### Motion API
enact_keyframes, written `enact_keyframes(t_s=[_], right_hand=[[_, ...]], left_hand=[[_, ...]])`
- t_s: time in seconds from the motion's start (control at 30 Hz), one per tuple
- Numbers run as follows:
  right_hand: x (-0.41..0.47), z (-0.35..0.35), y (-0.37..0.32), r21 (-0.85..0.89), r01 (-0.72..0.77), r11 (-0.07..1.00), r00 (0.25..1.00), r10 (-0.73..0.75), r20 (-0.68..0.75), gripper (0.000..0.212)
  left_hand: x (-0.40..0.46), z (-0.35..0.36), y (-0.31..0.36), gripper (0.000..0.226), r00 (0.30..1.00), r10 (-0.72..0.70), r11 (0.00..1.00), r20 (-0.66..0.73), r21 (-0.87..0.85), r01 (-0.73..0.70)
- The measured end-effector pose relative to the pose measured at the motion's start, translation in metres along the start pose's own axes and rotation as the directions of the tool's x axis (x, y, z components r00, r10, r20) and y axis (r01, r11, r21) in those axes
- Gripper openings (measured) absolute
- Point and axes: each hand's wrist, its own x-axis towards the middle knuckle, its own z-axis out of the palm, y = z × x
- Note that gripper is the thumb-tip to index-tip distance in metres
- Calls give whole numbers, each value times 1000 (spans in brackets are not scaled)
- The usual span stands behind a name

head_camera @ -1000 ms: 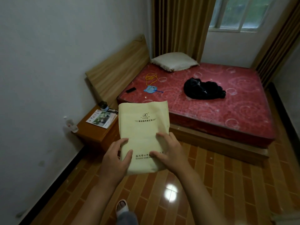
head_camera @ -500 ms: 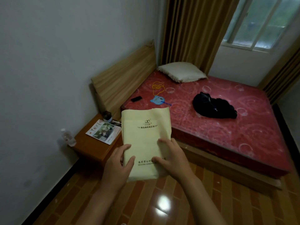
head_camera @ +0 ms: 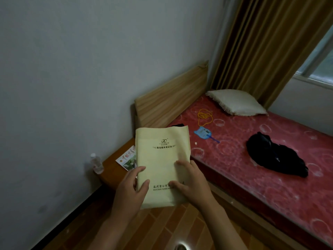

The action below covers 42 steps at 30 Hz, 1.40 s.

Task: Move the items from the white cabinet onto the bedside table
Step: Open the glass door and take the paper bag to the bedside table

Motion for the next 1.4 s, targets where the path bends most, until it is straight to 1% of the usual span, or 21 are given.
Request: enact_keyframes(t_s=[0.07,0.23,0.33,0.53,0.67,0.83,0.93,1.0,1.2,1.3,1.4], right_hand=[[31,5,5,-9,15,1000,999,-14,28,64],[121,20,30,37,61,997,992,-64,107,65],[182,25,51,27,85,996,979,-88,181,67],[285,39,97,29,101,994,926,-105,364,66],[332,68,121,28,124,992,878,-123,462,67],[367,115,145,33,113,993,825,-112,554,70],[379,147,158,47,106,993,787,-113,606,71],[386,168,165,39,93,995,776,-97,623,71],[401,234,190,-44,113,993,727,-52,685,69],[407,272,206,-82,99,992,712,-13,702,70],[411,311,226,-121,118,986,691,6,723,71]], left_hand=[[24,2,-7,40,999,-18,1000,-27,9,18],[91,20,-24,40,990,-85,993,-111,68,93],[135,39,-33,40,980,-133,985,-145,88,146],[200,78,-52,39,941,-278,943,-196,130,305],[226,97,-78,39,900,-375,900,-221,147,411],[241,106,-116,40,850,-472,840,-234,175,514],[246,110,-148,41,831,-504,824,-234,158,544],[248,112,-172,40,820,-523,812,-231,158,562],[252,117,-258,39,792,-572,788,-212,124,602],[255,121,-303,41,776,-603,770,-187,117,627],[257,127,-346,43,766,-622,764,-163,91,639]])
